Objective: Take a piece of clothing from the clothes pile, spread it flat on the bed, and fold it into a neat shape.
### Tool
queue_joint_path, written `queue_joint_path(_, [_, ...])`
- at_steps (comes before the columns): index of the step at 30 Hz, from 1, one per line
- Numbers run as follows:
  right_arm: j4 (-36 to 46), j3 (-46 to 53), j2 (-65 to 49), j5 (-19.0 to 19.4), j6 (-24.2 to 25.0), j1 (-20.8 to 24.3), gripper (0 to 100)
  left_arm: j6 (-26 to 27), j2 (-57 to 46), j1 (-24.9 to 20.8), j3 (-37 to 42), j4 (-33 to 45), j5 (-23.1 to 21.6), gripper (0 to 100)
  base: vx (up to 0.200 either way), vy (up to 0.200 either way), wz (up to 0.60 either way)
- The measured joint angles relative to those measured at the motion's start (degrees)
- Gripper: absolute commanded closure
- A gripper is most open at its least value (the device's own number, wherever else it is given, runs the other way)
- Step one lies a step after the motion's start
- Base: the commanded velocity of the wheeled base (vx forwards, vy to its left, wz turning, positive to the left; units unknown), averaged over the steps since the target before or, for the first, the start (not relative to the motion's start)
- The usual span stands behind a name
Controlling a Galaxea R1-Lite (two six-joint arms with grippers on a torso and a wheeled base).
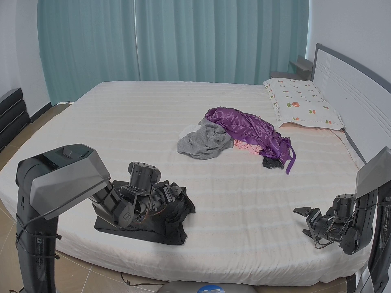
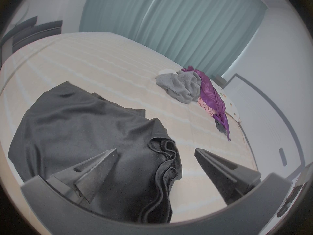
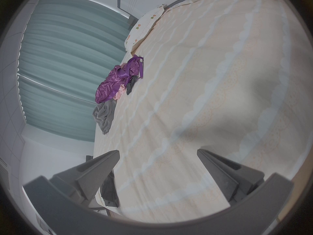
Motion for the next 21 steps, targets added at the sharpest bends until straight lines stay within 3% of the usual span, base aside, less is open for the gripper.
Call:
queue_joint_path(11, [0.0,0.1,0.0,0.0,0.0,0.0,0,-7.5,-6.4,4.4,14.5,-9.2,-1.8,0,0.000,0.000,0.00])
queue_joint_path(17, [0.0,0.1,0.0,0.0,0.0,0.0,0,-13.5,-7.5,8.3,18.6,-11.4,-5.7,0,-0.200,0.000,0.00])
queue_joint_path(21, [0.0,0.1,0.0,-0.1,0.0,0.0,0,-14.2,-7.8,9.5,20.2,-11.6,-6.9,0,0.000,0.000,0.00])
